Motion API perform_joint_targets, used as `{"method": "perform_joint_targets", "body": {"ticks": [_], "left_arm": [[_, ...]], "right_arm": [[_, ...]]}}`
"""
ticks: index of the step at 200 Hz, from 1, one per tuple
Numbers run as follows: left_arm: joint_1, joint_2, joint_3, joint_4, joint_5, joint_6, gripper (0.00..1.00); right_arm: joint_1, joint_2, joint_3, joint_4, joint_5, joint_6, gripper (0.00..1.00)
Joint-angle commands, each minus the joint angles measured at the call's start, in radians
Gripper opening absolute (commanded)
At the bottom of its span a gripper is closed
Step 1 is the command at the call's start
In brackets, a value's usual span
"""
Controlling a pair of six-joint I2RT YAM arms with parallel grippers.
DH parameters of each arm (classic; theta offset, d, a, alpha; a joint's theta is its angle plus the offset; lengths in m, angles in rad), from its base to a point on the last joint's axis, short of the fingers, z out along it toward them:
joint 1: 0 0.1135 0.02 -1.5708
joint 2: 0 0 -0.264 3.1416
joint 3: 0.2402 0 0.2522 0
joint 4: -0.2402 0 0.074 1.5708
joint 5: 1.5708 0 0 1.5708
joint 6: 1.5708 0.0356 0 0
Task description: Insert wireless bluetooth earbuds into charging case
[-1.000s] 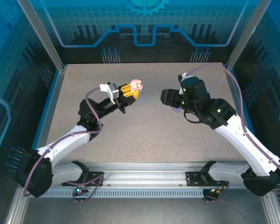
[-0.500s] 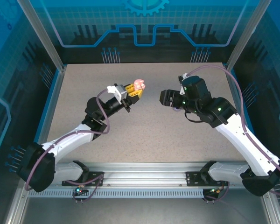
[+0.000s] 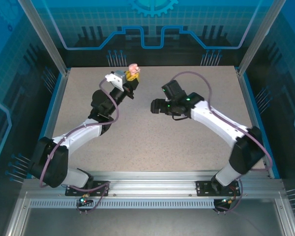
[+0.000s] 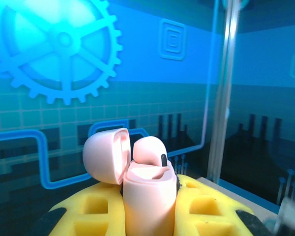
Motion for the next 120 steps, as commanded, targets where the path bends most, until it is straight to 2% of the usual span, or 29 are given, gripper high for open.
{"method": "perform_joint_targets", "body": {"ticks": [1,45,94,120], "left_arm": [[0.029,-0.002,0.086,0.0,-0.046,-0.04,0.0],[0.095,-0.016,0.107,-0.055,-0.091,-0.067,0.0],[0.182,-0.046,0.119,-0.116,-0.115,-0.109,0.0],[0.198,-0.055,0.131,-0.144,-0.116,-0.098,0.0]], "right_arm": [[0.038,0.138,0.108,0.078,-0.051,-0.058,0.87],[0.116,0.475,0.449,0.031,-0.065,-0.103,0.9],[0.184,0.875,1.0,-0.179,-0.008,-0.166,0.93],[0.203,1.04,1.233,-0.214,0.016,-0.191,0.96]]}}
